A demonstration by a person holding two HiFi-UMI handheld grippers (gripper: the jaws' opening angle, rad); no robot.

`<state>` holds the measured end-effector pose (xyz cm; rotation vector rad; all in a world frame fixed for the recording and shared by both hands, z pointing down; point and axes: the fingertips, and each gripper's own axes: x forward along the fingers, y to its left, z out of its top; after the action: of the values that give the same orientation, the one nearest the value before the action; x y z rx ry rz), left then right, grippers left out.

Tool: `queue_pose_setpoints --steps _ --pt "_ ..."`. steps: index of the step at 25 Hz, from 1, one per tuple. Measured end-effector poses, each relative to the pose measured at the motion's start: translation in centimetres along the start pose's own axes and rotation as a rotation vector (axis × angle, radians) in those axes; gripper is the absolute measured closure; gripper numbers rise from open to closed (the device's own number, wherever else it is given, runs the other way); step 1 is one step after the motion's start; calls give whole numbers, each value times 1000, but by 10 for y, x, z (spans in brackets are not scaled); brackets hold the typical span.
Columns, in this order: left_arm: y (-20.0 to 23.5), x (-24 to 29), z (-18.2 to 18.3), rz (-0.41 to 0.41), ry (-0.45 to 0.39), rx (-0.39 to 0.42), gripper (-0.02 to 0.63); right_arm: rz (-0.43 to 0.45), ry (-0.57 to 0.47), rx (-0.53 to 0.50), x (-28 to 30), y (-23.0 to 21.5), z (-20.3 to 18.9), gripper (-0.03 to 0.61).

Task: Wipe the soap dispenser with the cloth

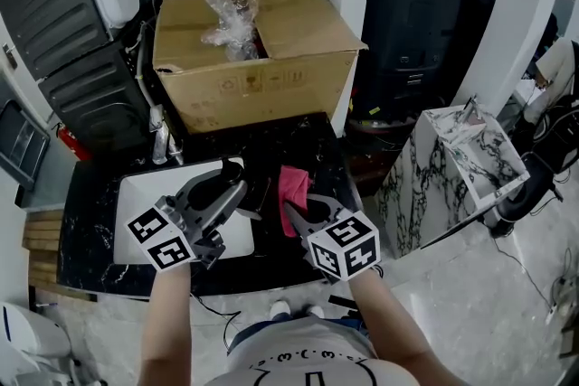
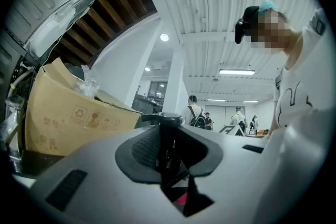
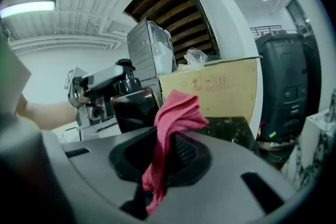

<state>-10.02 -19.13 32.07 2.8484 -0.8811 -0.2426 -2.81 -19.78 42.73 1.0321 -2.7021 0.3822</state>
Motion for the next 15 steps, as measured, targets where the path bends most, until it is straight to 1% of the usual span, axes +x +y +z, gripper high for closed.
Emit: queue_pose_setpoints --steps 2,4,7,9,12,15 --pt "-5 0 -2 -17 3 12 522 -18 30 -7 0 -5 -11 525" --pt "-15 0 -5 -53 13 38 522 -20 41 -5 -2 -9 -18 525" --pt "-33 0 -13 -115 56 106 522 8 19 -9 -10 -14 -17 525" --pt "-43 0 -18 -150 94 163 523 69 -28 -9 -17 -13 -8 525" --pt "-54 -1 -24 -178 144 237 522 204 -102 -30 -28 -6 13 525" --pt "-59 -1 -25 -195 171 274 523 351 -144 -56 -35 7 30 525"
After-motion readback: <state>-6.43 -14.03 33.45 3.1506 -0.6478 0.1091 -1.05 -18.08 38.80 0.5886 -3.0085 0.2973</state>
